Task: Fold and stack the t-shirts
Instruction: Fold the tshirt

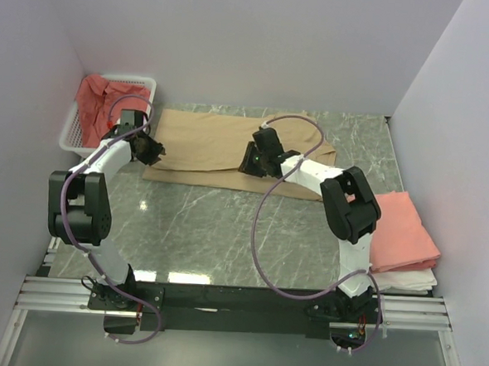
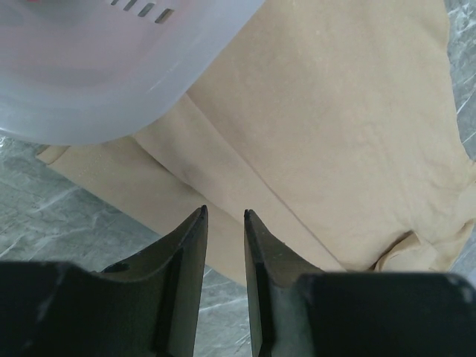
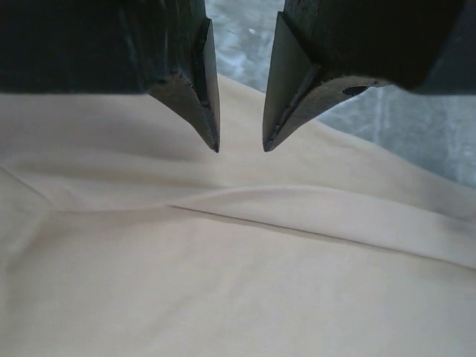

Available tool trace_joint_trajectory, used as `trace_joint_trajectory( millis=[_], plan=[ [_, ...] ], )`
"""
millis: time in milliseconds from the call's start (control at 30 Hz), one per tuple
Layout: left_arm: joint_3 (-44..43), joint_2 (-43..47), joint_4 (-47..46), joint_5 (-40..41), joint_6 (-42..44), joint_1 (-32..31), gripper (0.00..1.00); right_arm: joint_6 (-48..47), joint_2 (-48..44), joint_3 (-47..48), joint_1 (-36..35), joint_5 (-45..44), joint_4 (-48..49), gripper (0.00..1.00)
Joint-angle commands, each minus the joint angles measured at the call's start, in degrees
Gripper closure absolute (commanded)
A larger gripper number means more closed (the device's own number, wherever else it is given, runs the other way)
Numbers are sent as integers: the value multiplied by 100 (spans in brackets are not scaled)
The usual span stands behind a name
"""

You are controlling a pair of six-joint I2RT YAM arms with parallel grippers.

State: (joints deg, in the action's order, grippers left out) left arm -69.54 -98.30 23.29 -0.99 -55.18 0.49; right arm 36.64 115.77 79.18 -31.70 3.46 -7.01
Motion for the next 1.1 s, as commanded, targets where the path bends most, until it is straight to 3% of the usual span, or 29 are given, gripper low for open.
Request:
trace_joint_trajectory(
  millis=[0,600,767,1067],
  plan=[
    [-42,285,-105,73,7,-14,68,124,218,493,-90,40,77,63],
    [-174,250,-132,-76,95,-23,68,422,913,1179,-143,198,146,60],
    [-218,285,-79,-50,147,-23,68,563,755,969,-152,234,226,54],
    [-244,276,-105,-68,130,-14,68,826,333,195,-196,269,682,52]
  ],
)
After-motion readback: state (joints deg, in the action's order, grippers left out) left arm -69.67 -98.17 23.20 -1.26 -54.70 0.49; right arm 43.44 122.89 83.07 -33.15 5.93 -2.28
